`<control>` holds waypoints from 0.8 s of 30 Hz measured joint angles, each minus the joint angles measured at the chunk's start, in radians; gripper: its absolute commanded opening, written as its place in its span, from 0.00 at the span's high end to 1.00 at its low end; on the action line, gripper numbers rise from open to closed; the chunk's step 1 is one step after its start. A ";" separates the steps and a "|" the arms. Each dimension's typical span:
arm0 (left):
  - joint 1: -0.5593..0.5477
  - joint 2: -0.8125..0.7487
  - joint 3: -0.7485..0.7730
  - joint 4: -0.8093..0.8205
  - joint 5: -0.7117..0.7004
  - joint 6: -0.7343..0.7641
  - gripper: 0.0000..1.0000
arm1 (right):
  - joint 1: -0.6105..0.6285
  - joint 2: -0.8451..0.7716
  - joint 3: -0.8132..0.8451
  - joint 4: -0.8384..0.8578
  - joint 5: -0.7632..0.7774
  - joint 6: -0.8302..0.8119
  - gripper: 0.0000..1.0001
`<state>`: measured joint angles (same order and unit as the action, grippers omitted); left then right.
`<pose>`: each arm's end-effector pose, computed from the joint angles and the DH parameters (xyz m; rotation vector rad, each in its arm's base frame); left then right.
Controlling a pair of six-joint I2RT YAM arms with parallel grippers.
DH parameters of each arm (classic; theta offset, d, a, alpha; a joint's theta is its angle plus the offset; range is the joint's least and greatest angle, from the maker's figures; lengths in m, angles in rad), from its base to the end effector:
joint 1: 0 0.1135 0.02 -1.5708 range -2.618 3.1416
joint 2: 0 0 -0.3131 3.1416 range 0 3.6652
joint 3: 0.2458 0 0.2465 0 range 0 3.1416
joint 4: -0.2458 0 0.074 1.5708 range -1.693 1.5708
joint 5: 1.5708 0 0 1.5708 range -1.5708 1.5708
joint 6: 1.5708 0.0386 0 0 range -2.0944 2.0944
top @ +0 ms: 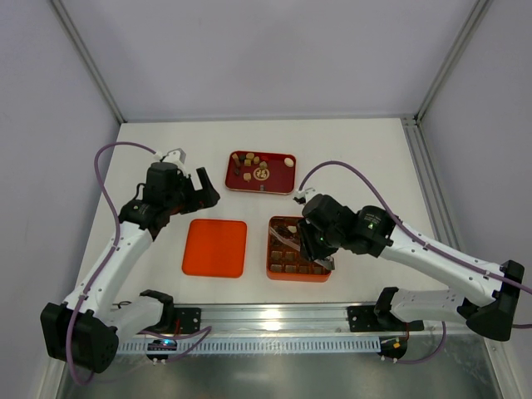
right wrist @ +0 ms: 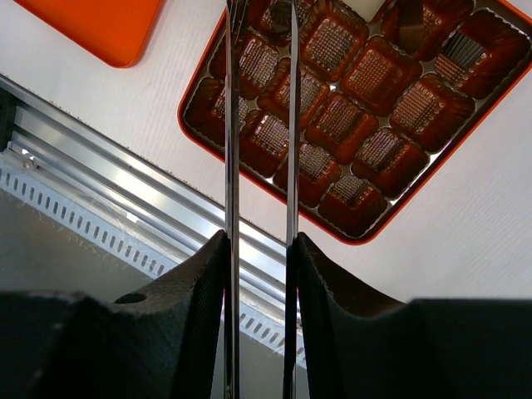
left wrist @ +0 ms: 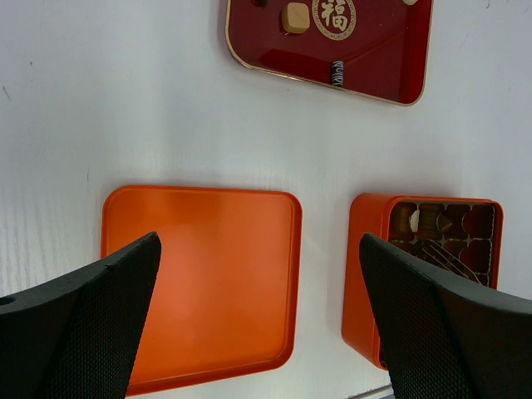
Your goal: Pack the chocolate
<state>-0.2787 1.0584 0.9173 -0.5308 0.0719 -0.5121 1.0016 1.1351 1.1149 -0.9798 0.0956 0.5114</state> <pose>0.1912 -0.0576 0.3421 -0.2271 2.2787 -0.5014 0.1049 0.1571 0.3579 -0.6020 2.5590 0.4379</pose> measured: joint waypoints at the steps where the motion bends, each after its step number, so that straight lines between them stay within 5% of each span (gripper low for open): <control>1: 0.000 0.000 0.000 0.000 0.000 0.000 0.00 | 0.000 0.000 0.000 0.000 0.001 0.000 0.60; 14: 0.000 0.000 0.000 0.000 0.000 0.000 0.00 | -0.017 0.073 0.158 -0.045 0.084 -0.054 0.59; 24: 0.000 0.000 0.000 0.000 0.000 0.000 0.00 | -0.229 0.391 0.482 0.031 0.031 -0.207 0.59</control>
<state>-0.2787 1.0584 0.9173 -0.5308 0.0719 -0.5121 0.7727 1.5265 1.5967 -0.9485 0.1265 0.3042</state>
